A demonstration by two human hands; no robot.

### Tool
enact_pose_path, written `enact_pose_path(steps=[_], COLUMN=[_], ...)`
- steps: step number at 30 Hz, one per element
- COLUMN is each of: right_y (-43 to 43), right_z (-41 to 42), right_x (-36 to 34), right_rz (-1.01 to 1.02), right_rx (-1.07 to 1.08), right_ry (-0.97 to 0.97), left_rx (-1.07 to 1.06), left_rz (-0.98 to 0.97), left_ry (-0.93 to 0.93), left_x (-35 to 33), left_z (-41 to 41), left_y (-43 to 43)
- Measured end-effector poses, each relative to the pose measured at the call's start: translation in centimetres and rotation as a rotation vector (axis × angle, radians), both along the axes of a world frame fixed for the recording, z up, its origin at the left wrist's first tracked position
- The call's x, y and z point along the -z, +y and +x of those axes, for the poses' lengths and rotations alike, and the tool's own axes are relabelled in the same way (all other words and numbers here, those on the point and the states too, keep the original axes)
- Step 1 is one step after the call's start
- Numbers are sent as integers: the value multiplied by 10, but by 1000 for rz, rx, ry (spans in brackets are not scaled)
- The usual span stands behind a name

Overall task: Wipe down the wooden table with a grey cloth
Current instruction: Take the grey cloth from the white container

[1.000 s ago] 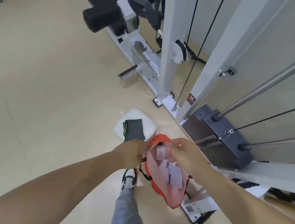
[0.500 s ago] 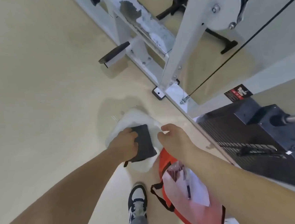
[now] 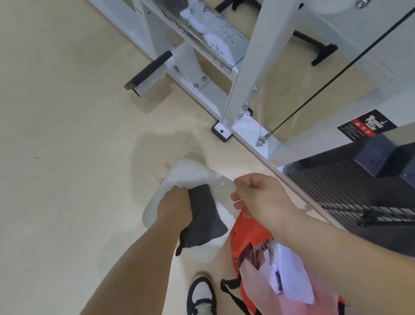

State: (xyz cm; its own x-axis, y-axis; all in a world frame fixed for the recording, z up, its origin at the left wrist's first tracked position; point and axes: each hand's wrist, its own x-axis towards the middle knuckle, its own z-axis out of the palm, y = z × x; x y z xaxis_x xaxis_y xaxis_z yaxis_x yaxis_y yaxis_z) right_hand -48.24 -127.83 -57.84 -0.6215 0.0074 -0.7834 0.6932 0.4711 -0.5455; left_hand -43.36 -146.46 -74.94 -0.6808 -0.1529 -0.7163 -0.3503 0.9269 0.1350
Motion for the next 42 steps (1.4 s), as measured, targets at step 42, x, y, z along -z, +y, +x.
enact_pose_path(steps=[42], right_y=[583], right_z=[508], right_x=[-598], right_rz=[-461], right_rx=[1096], right_ry=[334], left_rx=[485], left_rz=[1171], left_ry=[36], left_x=[-782], left_z=[367], left_y=[605])
